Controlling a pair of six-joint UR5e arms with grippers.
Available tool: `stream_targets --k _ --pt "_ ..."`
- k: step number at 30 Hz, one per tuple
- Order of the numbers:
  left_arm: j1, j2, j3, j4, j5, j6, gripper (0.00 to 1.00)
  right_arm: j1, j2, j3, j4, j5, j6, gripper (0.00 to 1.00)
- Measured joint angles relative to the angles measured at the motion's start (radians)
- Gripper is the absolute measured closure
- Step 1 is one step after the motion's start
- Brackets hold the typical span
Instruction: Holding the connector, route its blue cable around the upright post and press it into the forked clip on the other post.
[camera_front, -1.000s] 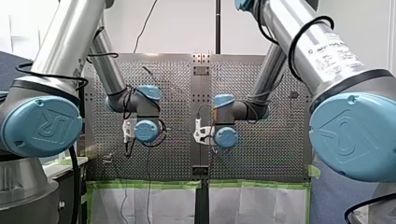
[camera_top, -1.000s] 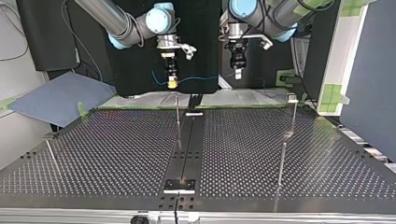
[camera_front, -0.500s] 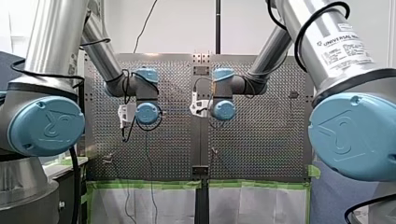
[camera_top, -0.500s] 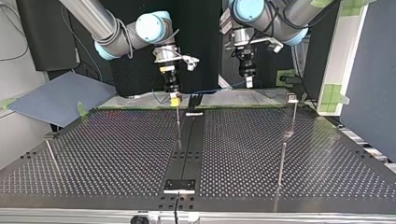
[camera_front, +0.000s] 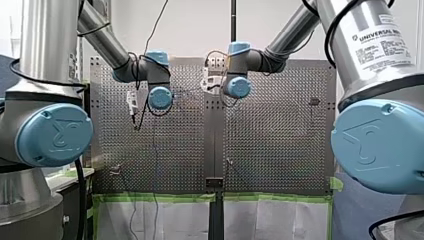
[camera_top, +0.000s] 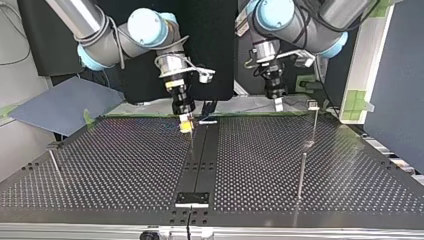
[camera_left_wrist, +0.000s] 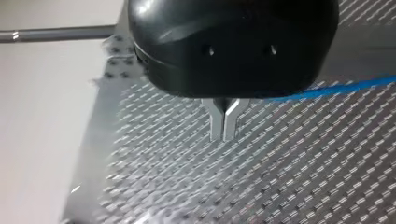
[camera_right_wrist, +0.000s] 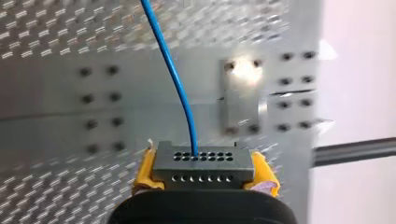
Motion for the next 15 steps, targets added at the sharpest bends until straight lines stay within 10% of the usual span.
stream_targets --k 15 --pt "0.046 0.125 0.125 -0.125 -0.049 0.014 0.94 -0.005 -0.038 -0.138 0.139 -0.080 0.002 1.00"
